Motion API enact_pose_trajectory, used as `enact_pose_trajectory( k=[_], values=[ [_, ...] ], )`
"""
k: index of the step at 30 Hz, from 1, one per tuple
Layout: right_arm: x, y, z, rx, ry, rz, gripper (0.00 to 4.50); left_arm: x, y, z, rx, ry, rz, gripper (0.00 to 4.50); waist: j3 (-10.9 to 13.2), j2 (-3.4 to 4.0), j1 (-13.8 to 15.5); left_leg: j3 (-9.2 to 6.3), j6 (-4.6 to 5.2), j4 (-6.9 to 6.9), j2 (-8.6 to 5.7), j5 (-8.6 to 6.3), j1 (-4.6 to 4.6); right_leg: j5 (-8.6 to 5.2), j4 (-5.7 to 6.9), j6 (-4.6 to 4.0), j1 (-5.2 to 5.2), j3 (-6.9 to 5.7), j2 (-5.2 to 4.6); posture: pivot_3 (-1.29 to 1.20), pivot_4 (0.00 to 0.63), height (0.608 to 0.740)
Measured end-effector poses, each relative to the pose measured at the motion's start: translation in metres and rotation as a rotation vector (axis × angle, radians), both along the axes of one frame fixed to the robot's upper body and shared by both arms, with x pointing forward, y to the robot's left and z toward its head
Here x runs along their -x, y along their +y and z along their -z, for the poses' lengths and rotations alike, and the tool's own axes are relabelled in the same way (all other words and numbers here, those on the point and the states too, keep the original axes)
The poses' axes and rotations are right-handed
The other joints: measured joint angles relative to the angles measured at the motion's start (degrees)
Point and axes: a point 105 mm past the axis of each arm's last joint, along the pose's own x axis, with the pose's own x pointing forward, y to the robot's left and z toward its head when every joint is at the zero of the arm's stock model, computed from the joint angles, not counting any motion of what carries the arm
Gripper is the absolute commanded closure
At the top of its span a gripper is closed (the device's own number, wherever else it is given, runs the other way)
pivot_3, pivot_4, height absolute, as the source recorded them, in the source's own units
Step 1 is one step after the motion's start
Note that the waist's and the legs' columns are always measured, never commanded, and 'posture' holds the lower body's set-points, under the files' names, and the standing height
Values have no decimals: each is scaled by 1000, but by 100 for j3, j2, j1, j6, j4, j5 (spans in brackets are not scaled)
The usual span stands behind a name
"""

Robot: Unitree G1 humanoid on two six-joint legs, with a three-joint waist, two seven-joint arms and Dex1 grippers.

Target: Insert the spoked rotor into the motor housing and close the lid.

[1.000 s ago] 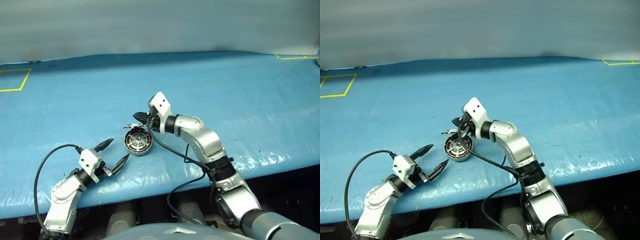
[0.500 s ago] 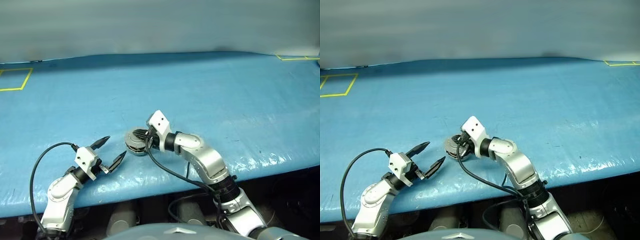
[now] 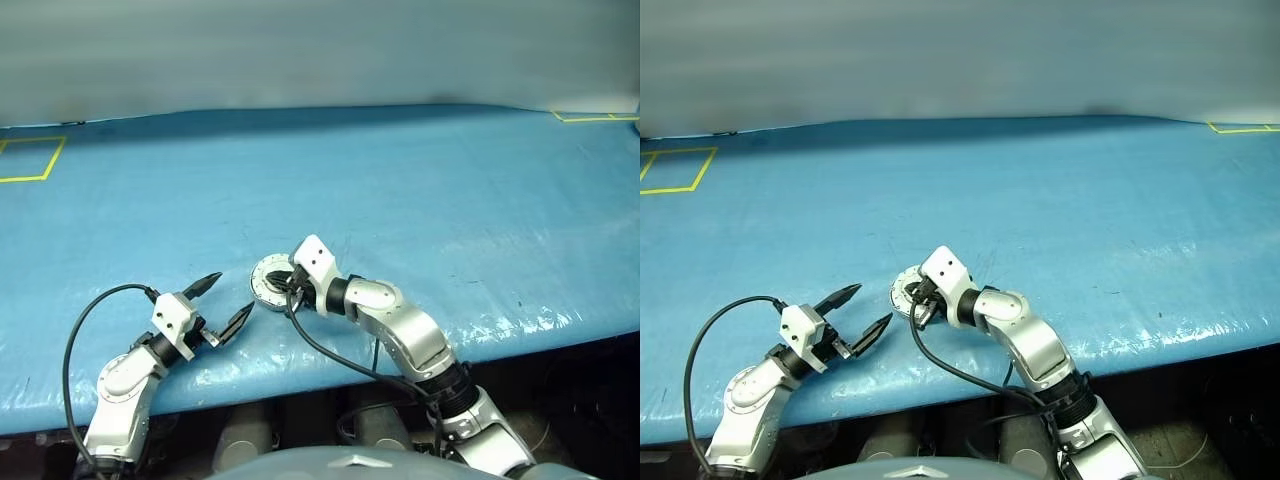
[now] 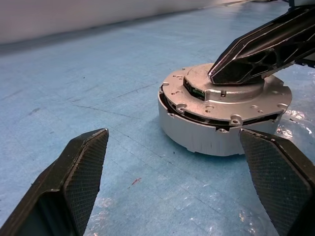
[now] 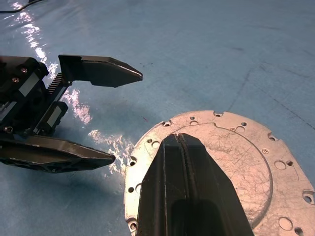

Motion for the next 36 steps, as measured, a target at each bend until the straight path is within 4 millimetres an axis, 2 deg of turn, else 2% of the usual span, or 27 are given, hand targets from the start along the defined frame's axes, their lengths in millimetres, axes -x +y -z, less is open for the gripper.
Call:
enact_pose_trajectory(
  k=[10, 11, 14, 18, 25, 36],
  values=[
    [0, -1, 0, -18, -2, 12, 4478, -1, -3, -1, 2, -3, 16, 0, -1, -1, 4, 0, 0, 0, 0, 0, -2, 0, 0, -1, 2, 0, 0, 0, 150, 740],
    [-2, -3, 0, -20, -2, 20, 4310, -1, -4, -1, 2, -3, 19, 0, -1, -1, 9, 0, 0, 0, 0, 0, -2, 0, 0, -1, 2, 0, 0, 0, 150, 740],
    [-4, -7, -2, -18, -17, 40, 3624, -1, -5, -1, 3, -2, 25, 0, 0, -1, 23, -1, 0, 0, 0, 0, -3, 0, 0, -1, 0, -1, 0, 0, 150, 740],
    [-10, -16, -6, -17, -39, 76, 2260, -1, -5, -1, 2, -3, 26, 0, 0, -1, 38, 0, 0, 0, 0, 0, -11, 0, 0, -1, 2, 0, 1, 0, 150, 740],
    [-11, -18, -7, -15, -47, 86, 26, -1, -6, -1, 2, -4, 32, 0, 0, -1, 39, 1, 0, -1, 0, 0, -12, 0, 0, -1, 3, 0, 2, 0, 150, 740],
    [-7, -15, -7, 10, -82, 51, 26, -1, -6, -1, 1, -3, 36, 0, 0, -1, 39, 0, 0, 0, 0, 0, -12, 0, 0, -1, 4, 0, 2, 0, 150, 740]
  ],
)
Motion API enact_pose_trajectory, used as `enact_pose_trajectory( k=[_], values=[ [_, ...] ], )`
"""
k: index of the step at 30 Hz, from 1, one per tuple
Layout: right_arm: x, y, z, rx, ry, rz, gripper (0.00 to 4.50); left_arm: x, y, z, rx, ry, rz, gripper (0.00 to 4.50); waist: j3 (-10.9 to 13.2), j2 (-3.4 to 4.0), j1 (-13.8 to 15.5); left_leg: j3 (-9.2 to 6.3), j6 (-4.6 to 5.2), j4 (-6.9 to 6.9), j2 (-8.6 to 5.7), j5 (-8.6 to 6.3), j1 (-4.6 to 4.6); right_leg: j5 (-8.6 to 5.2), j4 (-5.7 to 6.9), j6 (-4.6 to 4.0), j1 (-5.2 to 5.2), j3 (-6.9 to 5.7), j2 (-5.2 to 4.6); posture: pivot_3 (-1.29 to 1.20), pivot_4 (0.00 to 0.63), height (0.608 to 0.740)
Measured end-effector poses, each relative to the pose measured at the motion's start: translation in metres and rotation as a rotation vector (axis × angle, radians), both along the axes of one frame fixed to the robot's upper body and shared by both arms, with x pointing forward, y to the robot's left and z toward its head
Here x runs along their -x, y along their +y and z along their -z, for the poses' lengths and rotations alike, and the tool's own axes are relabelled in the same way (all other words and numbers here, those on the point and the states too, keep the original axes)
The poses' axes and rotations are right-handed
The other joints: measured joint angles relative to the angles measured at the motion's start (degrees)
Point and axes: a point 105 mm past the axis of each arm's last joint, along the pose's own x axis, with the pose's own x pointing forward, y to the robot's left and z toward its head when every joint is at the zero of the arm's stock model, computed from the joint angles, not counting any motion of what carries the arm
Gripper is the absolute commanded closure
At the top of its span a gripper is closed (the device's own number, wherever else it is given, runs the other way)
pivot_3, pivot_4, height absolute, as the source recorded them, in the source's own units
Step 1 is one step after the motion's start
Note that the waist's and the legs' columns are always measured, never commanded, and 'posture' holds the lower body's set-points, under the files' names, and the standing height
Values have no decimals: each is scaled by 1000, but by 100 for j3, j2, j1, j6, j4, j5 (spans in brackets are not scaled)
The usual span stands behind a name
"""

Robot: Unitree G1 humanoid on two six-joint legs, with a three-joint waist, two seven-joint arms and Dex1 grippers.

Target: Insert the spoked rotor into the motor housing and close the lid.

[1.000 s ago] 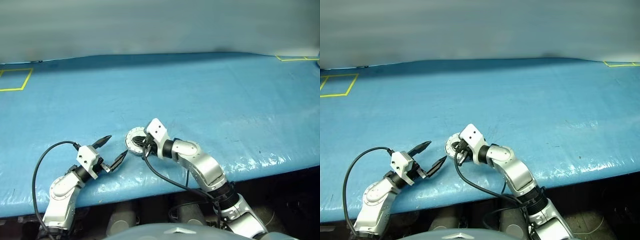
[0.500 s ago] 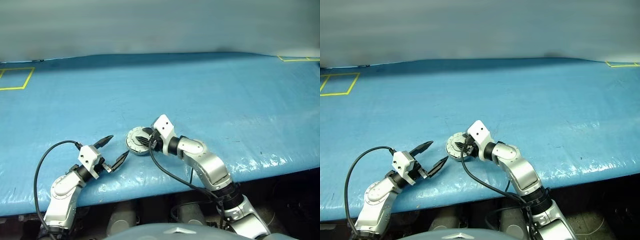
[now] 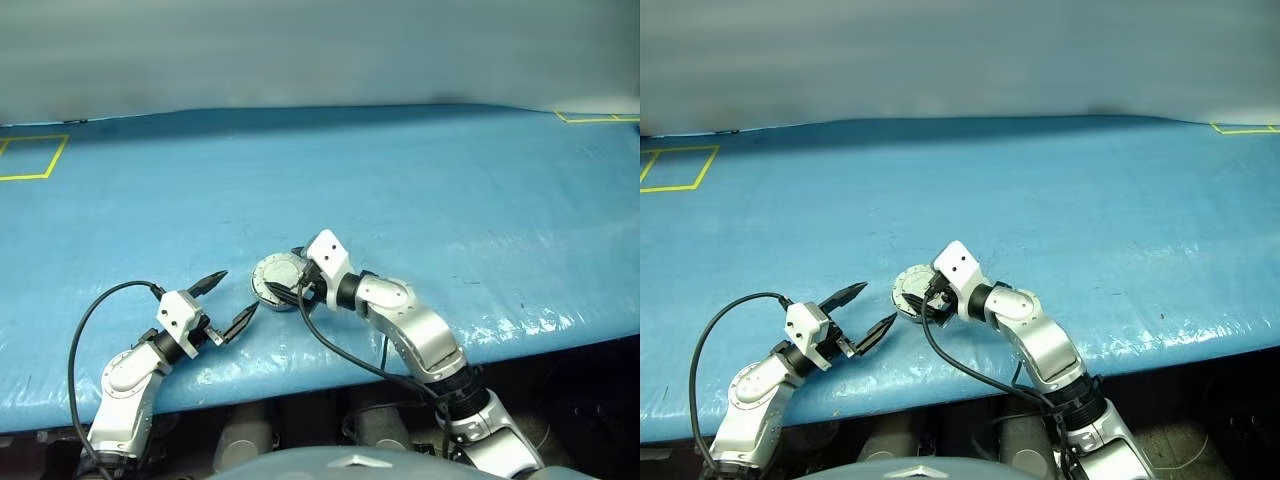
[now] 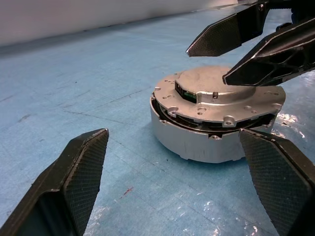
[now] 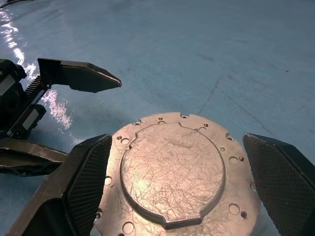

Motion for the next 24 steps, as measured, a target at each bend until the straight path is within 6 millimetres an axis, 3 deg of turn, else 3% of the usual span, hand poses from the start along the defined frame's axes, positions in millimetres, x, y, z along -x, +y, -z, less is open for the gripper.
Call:
enact_pose_trajectory(
  k=[17, 20, 24],
  values=[
    [1, 3, 10, 16, 33, -17, 26, 0, 0, 0, 0, 0, -1, 0, 0, 0, 1, 0, 0, 0, 0, 0, 2, 0, 0, 0, 0, 0, 0, 0, 150, 740],
    [1, 4, 10, 7, 38, -12, 607, 0, 0, 0, 0, 0, -1, 0, 0, 0, -1, 0, 0, 0, 0, 0, 2, 0, 1, 0, 1, 0, 0, 0, 150, 740],
    [-1, 3, 8, -9, 43, 0, 1904, 0, 0, 0, 0, 1, -1, 0, 0, 0, 1, 0, 0, 0, 0, 0, 1, 0, 0, 0, 1, 0, 0, 0, 150, 740]
  ],
)
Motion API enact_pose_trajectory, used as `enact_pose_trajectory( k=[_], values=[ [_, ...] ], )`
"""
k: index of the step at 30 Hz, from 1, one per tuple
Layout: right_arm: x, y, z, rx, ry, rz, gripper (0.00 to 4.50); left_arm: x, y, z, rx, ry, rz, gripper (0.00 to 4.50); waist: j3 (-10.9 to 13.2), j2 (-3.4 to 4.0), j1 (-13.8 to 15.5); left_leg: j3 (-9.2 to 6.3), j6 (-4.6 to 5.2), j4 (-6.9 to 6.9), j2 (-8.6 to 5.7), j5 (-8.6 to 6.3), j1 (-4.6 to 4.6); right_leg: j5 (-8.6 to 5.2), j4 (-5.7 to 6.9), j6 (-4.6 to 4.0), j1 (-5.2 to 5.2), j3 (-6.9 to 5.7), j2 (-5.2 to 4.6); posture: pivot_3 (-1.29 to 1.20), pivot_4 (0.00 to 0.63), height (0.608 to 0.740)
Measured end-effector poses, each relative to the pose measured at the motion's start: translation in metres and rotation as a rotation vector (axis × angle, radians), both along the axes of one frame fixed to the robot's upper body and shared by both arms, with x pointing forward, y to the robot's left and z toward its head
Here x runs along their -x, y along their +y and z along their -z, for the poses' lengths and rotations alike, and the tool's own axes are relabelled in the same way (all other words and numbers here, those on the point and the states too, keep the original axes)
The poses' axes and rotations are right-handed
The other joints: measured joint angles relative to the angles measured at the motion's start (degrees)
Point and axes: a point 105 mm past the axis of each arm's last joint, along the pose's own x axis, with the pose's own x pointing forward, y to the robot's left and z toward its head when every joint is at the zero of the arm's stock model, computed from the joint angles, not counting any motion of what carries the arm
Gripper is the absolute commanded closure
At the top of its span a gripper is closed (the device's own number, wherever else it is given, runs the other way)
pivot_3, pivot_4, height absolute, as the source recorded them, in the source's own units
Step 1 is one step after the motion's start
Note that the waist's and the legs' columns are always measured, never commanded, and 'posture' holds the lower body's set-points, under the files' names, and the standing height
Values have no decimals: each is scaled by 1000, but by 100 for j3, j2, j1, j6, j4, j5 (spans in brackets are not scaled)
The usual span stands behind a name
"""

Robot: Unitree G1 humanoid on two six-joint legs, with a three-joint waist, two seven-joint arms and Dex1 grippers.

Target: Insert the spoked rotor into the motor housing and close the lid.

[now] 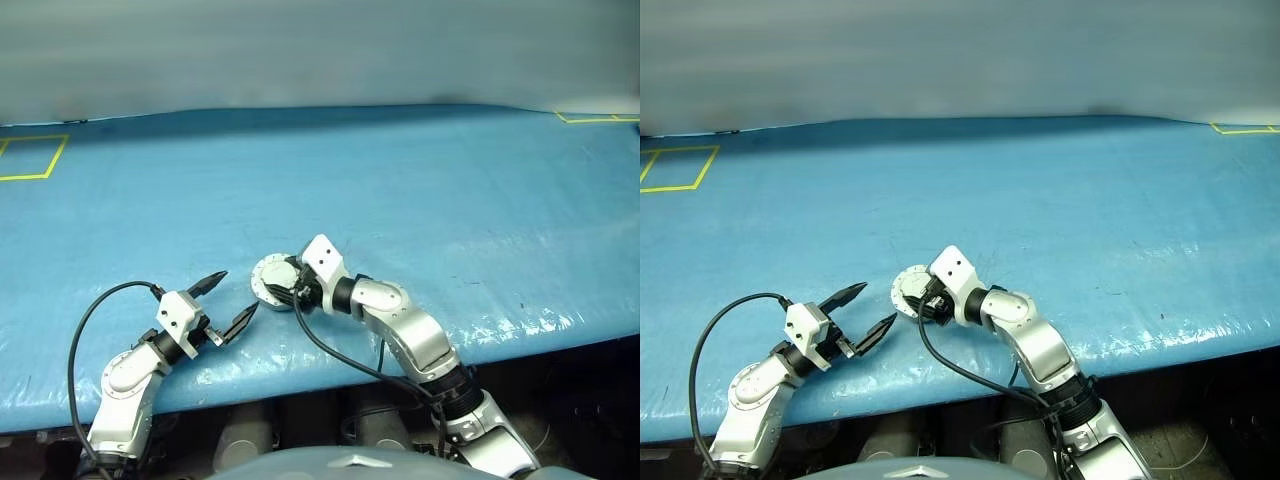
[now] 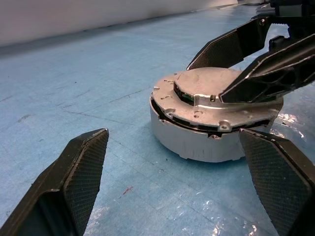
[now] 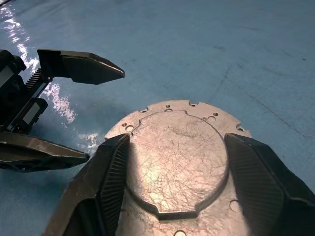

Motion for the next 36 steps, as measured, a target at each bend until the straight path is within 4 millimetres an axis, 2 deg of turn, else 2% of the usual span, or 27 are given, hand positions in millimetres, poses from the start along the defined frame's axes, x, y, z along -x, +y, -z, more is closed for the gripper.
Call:
enact_pose_trajectory(
  k=[15, 20, 23, 27, 36],
  values=[
    [-1, -1, -3, 4, -15, 8, 1904, 1, 0, 0, 0, 0, -2, 0, 0, 0, -1, 0, 0, 0, 0, 0, 0, 0, 0, 0, -1, 0, 0, 0, 150, 740],
    [4, 3, -4, 19, -37, -30, 1904, 1, 1, 1, 0, 1, -1, 0, 0, 0, -3, 0, 0, 0, 1, 0, 0, 0, 0, 0, -1, 0, 1, 0, 150, 740],
    [6, 5, -4, 17, -44, -47, 1279, 1, 1, 1, 0, 2, -1, 0, 0, 0, -1, 0, 0, 0, 0, 0, 0, 0, 0, 0, 0, 0, 0, 0, 150, 740],
    [5, 6, -4, 25, -67, -40, 27, 1, 1, 1, 0, 2, -1, 0, 0, 0, -1, 0, 0, 0, 0, 0, 0, 0, 0, 0, -1, 0, 0, 0, 150, 740],
    [1, 5, -4, 18, -89, -25, 27, 1, 1, 1, -1, 2, -1, 0, 0, 0, -1, 0, 0, 0, 0, 0, 0, 0, 1, 0, 0, 0, 0, 0, 150, 740]
  ],
)
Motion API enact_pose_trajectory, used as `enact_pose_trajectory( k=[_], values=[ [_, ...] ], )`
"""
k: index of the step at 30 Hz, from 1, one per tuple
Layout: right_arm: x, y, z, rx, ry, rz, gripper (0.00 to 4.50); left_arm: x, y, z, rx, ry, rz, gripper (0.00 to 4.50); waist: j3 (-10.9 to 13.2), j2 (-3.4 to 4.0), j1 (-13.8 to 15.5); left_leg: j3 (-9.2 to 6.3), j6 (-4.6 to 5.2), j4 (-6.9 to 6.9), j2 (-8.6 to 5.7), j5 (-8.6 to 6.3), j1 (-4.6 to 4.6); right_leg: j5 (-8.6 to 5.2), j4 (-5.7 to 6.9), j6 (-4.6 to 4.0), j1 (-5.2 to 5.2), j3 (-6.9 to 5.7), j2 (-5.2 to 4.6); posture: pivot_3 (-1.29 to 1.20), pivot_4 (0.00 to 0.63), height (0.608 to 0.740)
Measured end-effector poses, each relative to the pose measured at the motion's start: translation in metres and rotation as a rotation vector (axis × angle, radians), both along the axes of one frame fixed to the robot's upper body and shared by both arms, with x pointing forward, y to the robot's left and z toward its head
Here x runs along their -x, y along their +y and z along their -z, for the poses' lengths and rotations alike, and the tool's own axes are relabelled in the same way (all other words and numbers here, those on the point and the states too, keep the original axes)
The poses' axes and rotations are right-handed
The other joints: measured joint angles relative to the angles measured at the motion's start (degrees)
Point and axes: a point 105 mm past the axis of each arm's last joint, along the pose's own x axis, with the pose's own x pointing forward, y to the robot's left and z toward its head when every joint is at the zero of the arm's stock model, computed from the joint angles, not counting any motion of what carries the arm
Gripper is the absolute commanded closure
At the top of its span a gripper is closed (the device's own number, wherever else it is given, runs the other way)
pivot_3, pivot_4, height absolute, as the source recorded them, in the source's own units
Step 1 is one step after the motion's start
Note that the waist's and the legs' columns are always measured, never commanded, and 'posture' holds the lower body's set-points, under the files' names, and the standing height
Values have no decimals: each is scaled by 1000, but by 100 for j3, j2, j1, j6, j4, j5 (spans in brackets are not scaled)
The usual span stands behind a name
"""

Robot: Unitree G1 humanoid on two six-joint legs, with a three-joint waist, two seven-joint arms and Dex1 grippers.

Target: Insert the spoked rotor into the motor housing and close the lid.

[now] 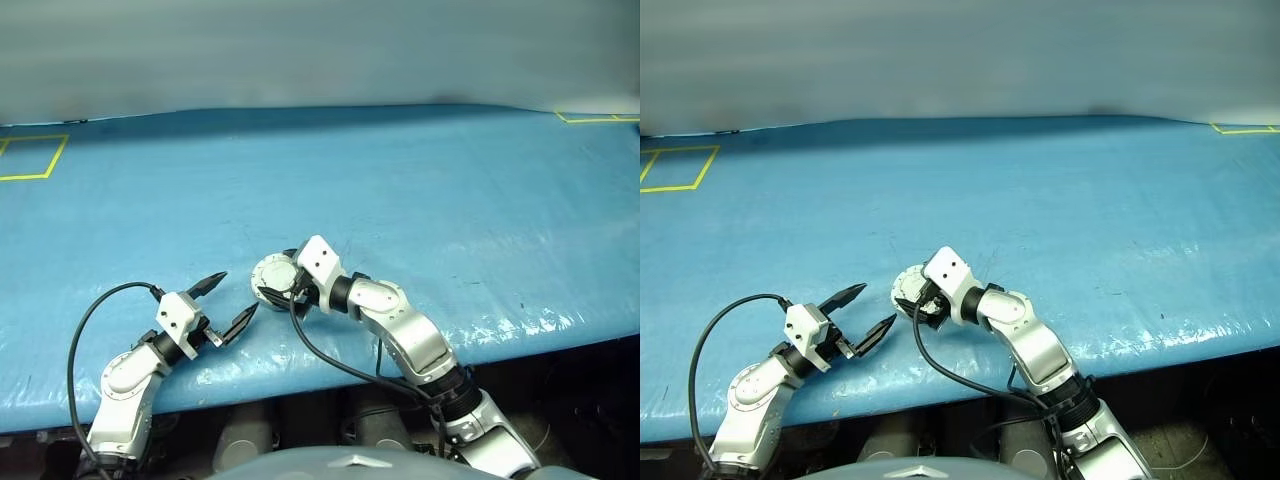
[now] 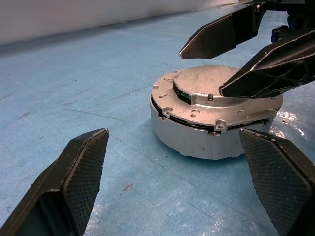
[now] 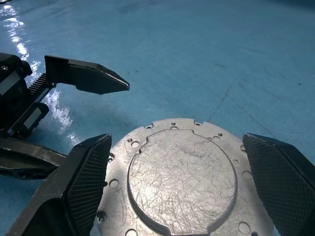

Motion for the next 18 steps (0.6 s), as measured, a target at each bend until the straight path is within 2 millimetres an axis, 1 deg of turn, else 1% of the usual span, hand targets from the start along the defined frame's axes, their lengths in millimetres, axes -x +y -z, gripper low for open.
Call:
enact_pose_trajectory(
  k=[4, 9, 12, 15, 18],
  values=[
    [-2, -2, 8, 20, 17, 8, 27, 0, 0, 0, 0, 0, 0, 0, 0, 0, 0, 0, 0, 0, 0, 0, 0, 0, 0, 0, 0, 0, 0, 0, 150, 740],
    [-3, -4, 9, 37, -3, 6, 27, 0, 0, 0, 0, 0, -1, 0, 0, 0, 0, 0, 0, 0, 0, 0, 0, 0, 0, 0, 1, 0, 0, 0, 150, 740],
    [-3, -3, 10, 38, -5, 7, 612, 0, 0, 0, 0, 0, -1, 0, 0, 0, 0, 0, 0, 1, 0, 0, 1, 0, 0, 0, 2, 0, 0, 0, 150, 740],
    [-3, -2, 10, 35, -2, 3, 1456, 0, 0, 0, 0, 0, -2, 0, 0, 0, 0, 0, 0, 1, 0, 0, 2, 0, 0, 0, 2, 0, 0, 0, 150, 740],
    [-3, -2, 10, 36, -2, 2, 1470, 0, 1, 0, -1, 0, -5, 0, 0, 0, -1, 0, 0, 2, 0, 0, 3, 0, 1, 0, 1, 0, 0, 0, 150, 740]
  ],
)
